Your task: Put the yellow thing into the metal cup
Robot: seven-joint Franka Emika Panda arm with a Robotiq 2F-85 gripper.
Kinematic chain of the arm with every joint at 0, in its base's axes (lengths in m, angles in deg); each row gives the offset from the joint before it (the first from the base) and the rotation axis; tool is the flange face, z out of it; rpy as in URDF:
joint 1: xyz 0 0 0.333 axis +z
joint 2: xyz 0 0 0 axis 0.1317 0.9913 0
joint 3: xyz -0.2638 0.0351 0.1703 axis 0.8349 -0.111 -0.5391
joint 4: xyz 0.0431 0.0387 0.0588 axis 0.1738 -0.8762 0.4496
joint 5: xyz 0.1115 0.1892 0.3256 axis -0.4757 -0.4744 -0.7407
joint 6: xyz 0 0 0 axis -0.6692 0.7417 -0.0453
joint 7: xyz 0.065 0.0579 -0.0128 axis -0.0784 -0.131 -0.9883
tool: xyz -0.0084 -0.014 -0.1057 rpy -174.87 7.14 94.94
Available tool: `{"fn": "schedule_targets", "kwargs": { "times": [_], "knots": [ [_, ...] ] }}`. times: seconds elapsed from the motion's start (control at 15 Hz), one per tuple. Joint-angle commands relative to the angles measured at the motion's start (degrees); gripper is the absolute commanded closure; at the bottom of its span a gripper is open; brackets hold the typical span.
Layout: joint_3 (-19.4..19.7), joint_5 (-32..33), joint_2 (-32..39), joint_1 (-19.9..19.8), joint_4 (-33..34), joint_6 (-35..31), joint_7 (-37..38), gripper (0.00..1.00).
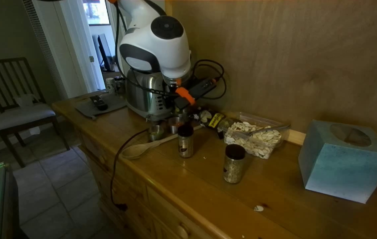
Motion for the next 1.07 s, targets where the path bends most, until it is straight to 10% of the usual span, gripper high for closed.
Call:
{"fn": "schedule_targets", "kwargs": {
  "times": [0.0,1.0],
  "knots": [
    [2.67,0.94,0.19,1.0,0.83,4.48,-0.14,0.0],
    [5.67,-3.38,3.59,0.09,6.36,16.8,-2.21,0.0]
  ]
}}
